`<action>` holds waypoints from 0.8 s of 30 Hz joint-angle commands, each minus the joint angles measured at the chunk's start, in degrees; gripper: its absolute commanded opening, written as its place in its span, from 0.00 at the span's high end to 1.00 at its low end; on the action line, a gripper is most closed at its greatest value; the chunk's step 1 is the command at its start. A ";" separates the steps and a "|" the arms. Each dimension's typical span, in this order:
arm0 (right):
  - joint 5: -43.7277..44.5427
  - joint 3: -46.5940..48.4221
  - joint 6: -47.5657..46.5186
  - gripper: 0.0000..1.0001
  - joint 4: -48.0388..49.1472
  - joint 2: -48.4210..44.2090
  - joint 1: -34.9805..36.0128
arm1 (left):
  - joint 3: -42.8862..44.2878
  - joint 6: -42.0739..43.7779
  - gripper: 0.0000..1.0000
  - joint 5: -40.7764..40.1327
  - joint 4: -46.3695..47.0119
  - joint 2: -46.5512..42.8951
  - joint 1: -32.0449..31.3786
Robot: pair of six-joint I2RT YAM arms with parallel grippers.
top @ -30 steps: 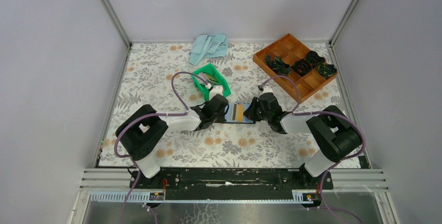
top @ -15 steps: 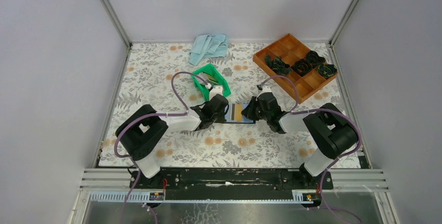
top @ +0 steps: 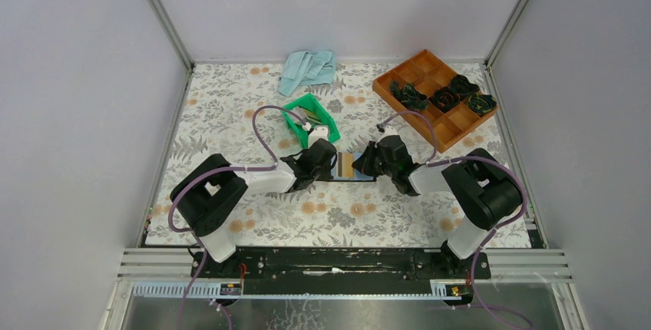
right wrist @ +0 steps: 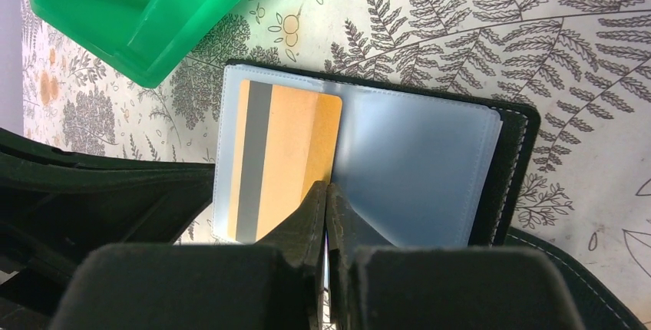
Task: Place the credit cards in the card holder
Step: Insert the credit card into the card holder.
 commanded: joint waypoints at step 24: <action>-3.33 2.32 2.43 0.95 4.49 1.28 2.27 | 0.41 0.52 1.00 0.99 -2.54 3.43 -0.89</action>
